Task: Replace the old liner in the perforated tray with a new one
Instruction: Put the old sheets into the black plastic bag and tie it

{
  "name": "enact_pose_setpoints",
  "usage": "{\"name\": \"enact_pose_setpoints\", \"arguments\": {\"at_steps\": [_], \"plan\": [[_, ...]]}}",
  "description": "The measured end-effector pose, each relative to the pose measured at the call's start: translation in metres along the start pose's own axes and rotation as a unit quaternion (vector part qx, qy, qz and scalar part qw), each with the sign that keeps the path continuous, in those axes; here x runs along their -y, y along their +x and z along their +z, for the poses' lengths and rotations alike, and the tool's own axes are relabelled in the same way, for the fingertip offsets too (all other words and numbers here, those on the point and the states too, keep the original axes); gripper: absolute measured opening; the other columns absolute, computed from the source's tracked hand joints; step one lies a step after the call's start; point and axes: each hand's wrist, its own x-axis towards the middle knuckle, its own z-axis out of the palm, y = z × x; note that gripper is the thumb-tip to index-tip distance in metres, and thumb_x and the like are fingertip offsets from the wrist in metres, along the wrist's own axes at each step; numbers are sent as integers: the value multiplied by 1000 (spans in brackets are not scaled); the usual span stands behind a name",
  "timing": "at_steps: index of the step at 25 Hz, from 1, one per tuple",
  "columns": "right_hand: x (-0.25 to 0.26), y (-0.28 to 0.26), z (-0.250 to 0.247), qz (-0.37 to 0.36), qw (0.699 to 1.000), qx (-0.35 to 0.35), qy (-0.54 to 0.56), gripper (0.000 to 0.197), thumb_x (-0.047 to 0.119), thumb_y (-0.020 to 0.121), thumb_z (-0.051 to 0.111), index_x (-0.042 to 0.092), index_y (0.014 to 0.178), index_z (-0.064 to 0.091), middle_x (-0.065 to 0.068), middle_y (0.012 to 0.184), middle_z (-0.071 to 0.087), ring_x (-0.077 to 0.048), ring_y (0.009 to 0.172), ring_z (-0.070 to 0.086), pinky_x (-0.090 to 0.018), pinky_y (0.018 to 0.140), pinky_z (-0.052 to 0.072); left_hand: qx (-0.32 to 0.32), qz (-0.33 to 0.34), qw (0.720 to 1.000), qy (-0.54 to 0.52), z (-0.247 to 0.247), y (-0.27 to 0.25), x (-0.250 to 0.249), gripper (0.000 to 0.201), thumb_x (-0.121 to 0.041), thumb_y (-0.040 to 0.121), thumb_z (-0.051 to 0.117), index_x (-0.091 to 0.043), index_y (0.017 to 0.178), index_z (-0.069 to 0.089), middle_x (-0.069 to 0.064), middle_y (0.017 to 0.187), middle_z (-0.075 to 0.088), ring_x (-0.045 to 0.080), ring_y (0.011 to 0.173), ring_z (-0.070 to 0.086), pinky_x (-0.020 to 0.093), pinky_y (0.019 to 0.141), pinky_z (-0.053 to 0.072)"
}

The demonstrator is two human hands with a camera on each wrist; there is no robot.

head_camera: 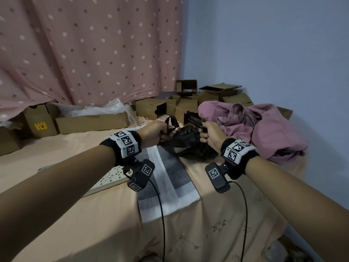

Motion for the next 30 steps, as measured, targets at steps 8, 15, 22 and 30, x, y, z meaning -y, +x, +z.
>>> {"name": "enact_pose_setpoints", "arguments": {"at_steps": [8, 15, 22, 30], "plan": [[-2, -9, 32, -83, 994, 69, -20, 22, -2, 91, 51, 8, 95, 70, -11, 71, 68, -14, 48, 63, -25, 52, 52, 7, 36, 999, 24, 19, 1, -10, 24, 4, 99, 31, 0, 94, 54, -2, 55, 65, 0, 36, 38, 10, 37, 28], [-4, -14, 40, -66, 993, 86, 36, 20, -8, 91, 49, 0, 89, 66, -16, 80, 64, -9, 47, 63, -18, 50, 54, -97, 41, 994, 9, 29, -1, -10, 21, -2, 98, 43, -6, 79, 50, -2, 43, 60, -1, 22, 35, 9, 24, 21], [1, -22, 37, -30, 986, 160, 37, 18, -10, 90, 52, -2, 94, 67, -13, 82, 72, -15, 66, 70, -20, 64, 59, -129, 43, 989, -55, 27, 6, -2, 15, -3, 95, 51, -8, 108, 48, 5, 60, 51, 0, 26, 45, 9, 26, 28], [29, -34, 25, -380, 812, 70, -438, 52, 23, 67, 69, 27, 116, 52, 0, 116, 51, -14, 69, 58, -31, 64, 53, -161, 90, 982, -42, 6, 19, 10, 3, -1, 93, 53, 1, 92, 55, 2, 50, 60, 5, 35, 53, 14, 33, 38]]}}
